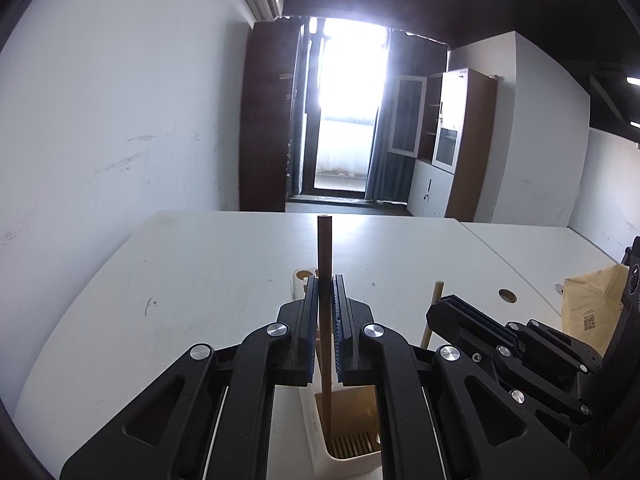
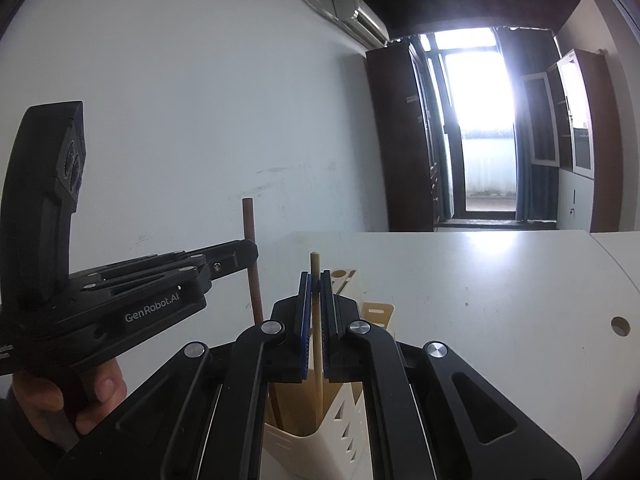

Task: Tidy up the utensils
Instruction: 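Lower both chopsticks into the holder and open both tools, then move both open tools back down to the chopstick pile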

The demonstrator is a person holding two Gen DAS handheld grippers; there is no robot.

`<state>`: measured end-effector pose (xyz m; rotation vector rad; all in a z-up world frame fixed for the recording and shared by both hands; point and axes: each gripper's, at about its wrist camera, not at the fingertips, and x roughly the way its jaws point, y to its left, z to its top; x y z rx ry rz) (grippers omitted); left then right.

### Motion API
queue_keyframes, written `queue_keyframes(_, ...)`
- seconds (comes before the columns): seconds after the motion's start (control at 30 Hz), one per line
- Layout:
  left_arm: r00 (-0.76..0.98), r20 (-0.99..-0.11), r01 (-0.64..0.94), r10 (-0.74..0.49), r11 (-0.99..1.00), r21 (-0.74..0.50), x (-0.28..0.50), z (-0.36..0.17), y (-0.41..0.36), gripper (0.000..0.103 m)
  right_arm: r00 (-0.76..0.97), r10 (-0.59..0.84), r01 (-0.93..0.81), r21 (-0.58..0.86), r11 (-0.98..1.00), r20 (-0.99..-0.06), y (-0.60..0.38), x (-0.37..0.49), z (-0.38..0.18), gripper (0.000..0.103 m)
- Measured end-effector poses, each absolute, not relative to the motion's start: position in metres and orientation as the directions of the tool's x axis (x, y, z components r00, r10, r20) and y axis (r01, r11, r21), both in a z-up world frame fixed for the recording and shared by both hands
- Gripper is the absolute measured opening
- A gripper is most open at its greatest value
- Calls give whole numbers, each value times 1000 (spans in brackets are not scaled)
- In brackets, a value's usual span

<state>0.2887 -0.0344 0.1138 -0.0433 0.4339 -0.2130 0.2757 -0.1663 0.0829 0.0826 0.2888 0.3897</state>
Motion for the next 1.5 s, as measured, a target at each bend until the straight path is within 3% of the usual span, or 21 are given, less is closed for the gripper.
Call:
queue_keyframes(0.47, 877, -432, 207, -212, 977, -60, 278, 118, -29, 10, 877, 387, -350, 173, 920, -286, -172, 277, 85, 6)
queue_keyframes(0.5, 880, -425, 211, -213, 976, -52, 275, 119, -30, 19, 879, 387, -348, 179, 920, -281, -173, 275, 86, 7)
queue_keyframes(0.53, 885, -415, 214, -213, 976, -45, 270, 122, -30, 36, 881, 386, -345, 186, 920, -274, -176, 277, 90, 10)
queue_keyframes(0.6, 907, -378, 193, -186, 981, -21, 257, 127, -30, 55, 889, 379, -334, 202, 921, -256, -184, 270, 94, 41)
queue_keyframes(0.67, 922, -349, 178, -165, 984, 4, 245, 133, -31, 60, 900, 368, -316, 229, 921, -235, -192, 262, 98, 58)
queue_keyframes(0.7, 925, -345, 174, -162, 985, 7, 239, 136, -31, 68, 903, 363, -309, 241, 920, -228, -195, 257, 100, 64)
queue_keyframes(0.73, 928, -339, 165, -152, 986, 9, 234, 139, -29, 77, 908, 354, -299, 246, 922, -223, -199, 252, 102, 66)
queue_keyframes(0.87, 943, -312, 134, -113, 990, 47, 206, 145, -29, 90, 919, 319, -262, 247, 933, -231, -205, 231, 106, 76)
queue_keyframes(1.03, 942, -324, 126, -90, 988, 92, 171, 140, -32, 95, 904, 319, -263, 218, 940, -284, -203, 201, 95, 83)
queue_keyframes(1.33, 885, -439, 216, -156, 972, 91, 121, 96, -36, 95, 829, 318, -241, 219, 946, -460, -213, 145, 22, 84)
queue_keyframes(1.5, 797, -587, 186, -143, 982, 14, 117, 43, -18, 97, 749, 334, -236, 241, 942, -573, -210, 129, -13, 84)
